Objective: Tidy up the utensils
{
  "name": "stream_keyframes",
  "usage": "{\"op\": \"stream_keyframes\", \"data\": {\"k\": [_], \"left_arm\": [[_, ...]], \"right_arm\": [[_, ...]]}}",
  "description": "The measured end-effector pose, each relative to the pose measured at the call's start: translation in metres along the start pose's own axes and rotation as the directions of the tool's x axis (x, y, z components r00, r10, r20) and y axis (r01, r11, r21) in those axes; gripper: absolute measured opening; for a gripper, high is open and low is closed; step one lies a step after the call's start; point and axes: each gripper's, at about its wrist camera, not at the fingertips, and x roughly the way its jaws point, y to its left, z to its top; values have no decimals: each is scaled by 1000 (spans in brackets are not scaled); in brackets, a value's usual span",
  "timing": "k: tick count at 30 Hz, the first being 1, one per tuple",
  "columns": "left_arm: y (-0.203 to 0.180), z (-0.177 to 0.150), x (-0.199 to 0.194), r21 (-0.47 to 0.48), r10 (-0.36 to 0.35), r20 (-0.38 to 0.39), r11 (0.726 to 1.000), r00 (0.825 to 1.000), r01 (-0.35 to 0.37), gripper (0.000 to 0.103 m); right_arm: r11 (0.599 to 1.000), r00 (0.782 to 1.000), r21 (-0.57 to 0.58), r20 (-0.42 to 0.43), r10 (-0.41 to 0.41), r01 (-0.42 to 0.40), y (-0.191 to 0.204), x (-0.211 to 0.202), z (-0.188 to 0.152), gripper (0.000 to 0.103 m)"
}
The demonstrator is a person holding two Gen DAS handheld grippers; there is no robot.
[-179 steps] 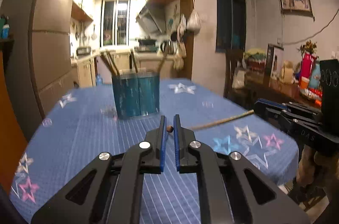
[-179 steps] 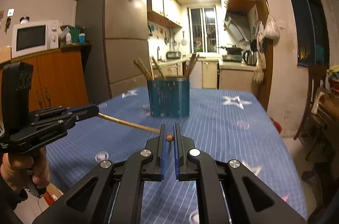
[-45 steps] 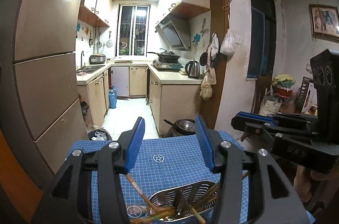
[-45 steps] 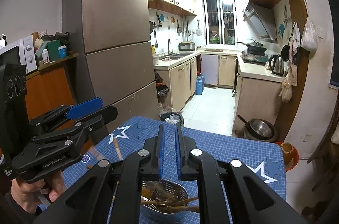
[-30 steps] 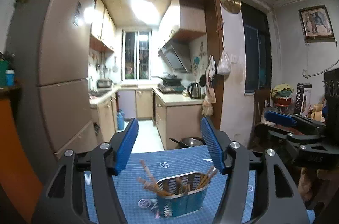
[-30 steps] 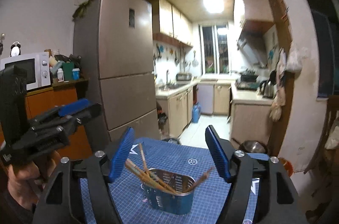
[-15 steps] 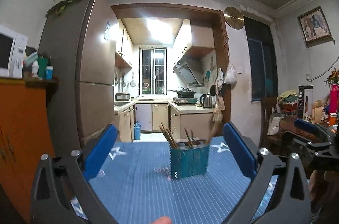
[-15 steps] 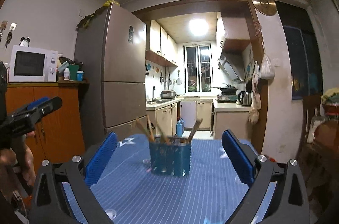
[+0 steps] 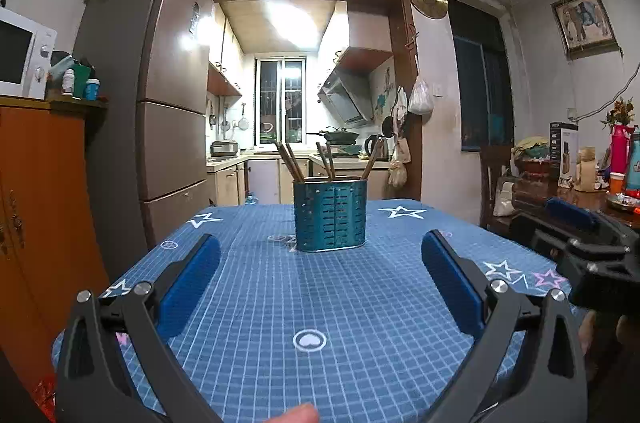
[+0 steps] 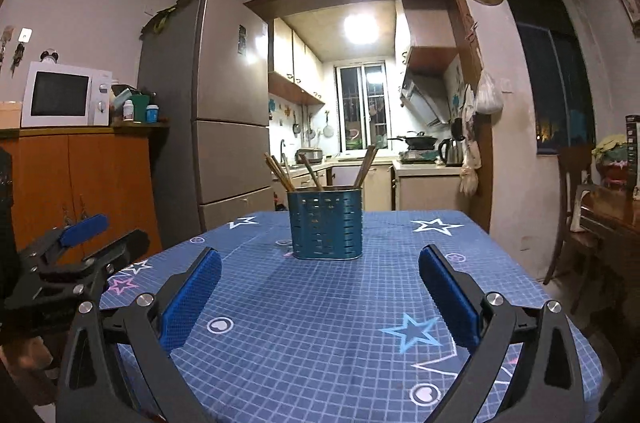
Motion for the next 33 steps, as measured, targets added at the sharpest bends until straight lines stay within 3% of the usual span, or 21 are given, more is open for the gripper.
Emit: {"op": "stream_keyframes", "data": {"k": [14,17,27,33], "left_arm": [[18,-4,-27,5,45,12,999,999,-45,97],[15,-5,-29,12,59,9,998,998,-59,97],[10,-10,-31,-22,17,-22,1000,1000,-17,97],[9,-15,-30,-19,27,-24,999,999,-27,97]], "right_arm": [[1000,1000,-7,20,-18,18,4,-30,-7,98],[998,998,-14,13,-66,66,8,-32,-9,98],[997,997,-7,13,-76,76,11,-43,-14,98],[996,996,-12,15,-84,84,13,-46,-15,98]]}}
